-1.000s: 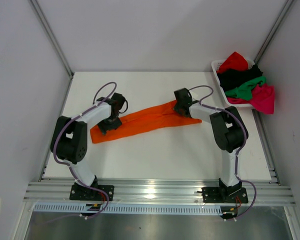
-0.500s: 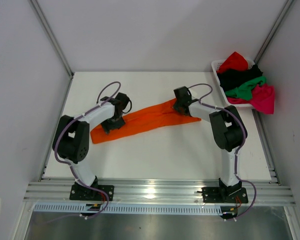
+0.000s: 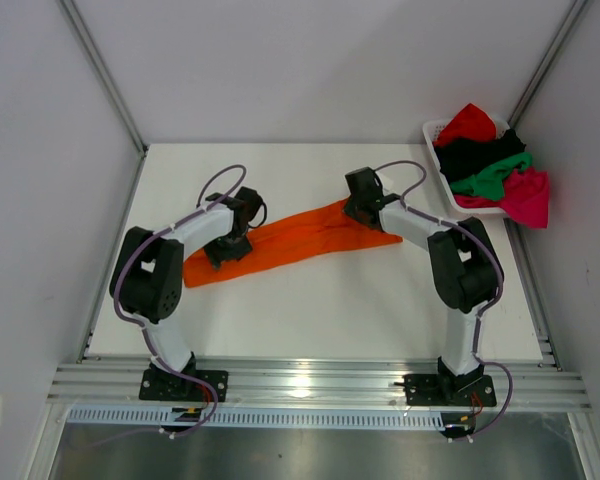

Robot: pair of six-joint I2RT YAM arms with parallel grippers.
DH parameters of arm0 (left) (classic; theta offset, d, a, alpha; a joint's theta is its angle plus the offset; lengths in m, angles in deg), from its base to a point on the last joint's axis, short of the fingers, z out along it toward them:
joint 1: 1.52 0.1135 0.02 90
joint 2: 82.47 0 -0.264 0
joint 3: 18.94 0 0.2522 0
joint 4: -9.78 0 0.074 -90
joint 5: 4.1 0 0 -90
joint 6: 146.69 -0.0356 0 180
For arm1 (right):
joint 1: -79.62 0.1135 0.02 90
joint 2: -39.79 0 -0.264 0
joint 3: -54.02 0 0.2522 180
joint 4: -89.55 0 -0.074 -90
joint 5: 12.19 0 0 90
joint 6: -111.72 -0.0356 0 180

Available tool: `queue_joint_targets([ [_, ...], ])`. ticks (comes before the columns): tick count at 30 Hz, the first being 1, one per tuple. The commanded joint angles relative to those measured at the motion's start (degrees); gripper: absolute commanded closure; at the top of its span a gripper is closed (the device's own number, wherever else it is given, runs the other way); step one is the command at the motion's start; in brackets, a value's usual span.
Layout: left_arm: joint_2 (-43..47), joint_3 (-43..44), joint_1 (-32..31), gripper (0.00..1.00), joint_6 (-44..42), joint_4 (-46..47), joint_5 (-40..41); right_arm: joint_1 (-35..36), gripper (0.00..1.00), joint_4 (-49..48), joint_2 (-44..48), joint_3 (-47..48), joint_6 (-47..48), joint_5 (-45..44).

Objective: Fold and stack the t-shirts
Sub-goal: Fold the tshirt

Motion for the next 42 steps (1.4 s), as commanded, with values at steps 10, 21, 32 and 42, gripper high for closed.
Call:
queue_joint_targets([
  [10,1.73,1.99,-0.59,0.32,1.08,-0.78,1.8,0.55,0.59,-0.23,-2.05,5.26,-0.74,1.44],
  [21,0.85,1.9,-0.59,0.32,1.17,-0.52,1.19,0.9,0.59,-0.67,-4.51,6.49,-0.91,3.2],
  [32,-0.11,1.81,-0.76,0.32,1.43,-0.61,1.45,1.78,0.59,-0.85,-5.83,8.77,-0.3,4.25],
  [42,-0.64,1.73,-0.77,0.32,1.61,-0.7,1.98,2.84,0.59,2.4,-10.93,16.06,0.58,5.04],
])
